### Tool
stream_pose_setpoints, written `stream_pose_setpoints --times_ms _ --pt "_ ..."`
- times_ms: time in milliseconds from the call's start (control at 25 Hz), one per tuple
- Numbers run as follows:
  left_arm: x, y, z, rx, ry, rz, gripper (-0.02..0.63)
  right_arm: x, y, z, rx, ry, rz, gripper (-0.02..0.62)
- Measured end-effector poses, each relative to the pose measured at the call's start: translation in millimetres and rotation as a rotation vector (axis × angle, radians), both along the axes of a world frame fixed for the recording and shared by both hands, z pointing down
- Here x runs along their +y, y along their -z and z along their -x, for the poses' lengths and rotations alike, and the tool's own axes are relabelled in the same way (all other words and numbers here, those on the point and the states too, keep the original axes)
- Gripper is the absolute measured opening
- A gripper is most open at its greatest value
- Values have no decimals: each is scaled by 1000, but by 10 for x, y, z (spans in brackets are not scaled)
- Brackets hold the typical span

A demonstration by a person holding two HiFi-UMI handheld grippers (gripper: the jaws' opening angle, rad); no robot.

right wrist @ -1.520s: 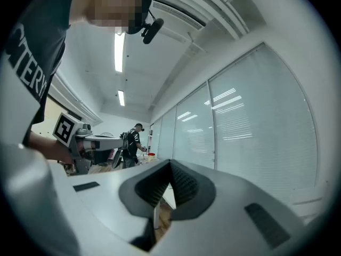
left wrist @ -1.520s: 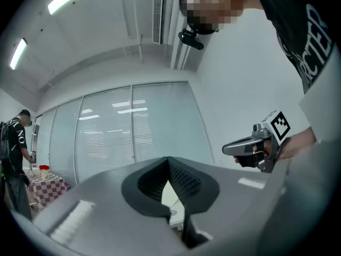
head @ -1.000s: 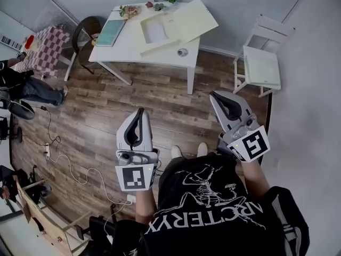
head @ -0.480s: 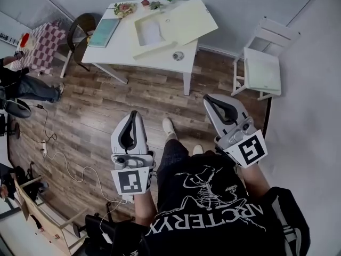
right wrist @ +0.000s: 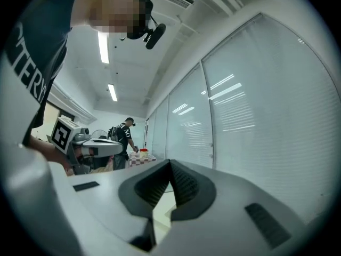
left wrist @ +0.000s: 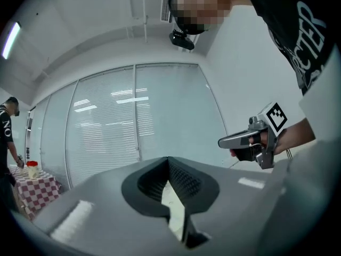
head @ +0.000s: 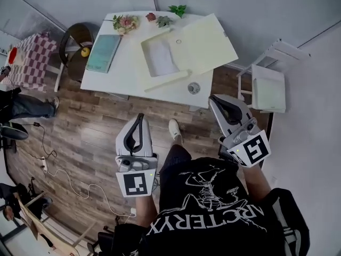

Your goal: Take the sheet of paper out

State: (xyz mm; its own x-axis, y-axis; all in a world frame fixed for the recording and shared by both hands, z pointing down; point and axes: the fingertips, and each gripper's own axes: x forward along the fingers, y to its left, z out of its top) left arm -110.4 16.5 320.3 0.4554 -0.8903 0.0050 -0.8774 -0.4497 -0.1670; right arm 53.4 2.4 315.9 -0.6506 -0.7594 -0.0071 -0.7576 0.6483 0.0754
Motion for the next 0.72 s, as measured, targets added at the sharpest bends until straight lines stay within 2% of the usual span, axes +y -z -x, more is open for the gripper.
stream_pose_setpoints --times_ms 200,400,560,720 --pt "-855 104 160 7 -58 2 2 -852 119 212 4 -50 18 10" --pt "-1306 8 127 -3 -102 46 2 -1351 70 274 -5 -75 52 10" --pt "-1483 -11 86 -14 -84 49 2 -1597 -30 235 -2 -58 74 11" --pt "-1564 -35 52 -10 -25 50 2 -1766 -139 221 0 -3 97 10"
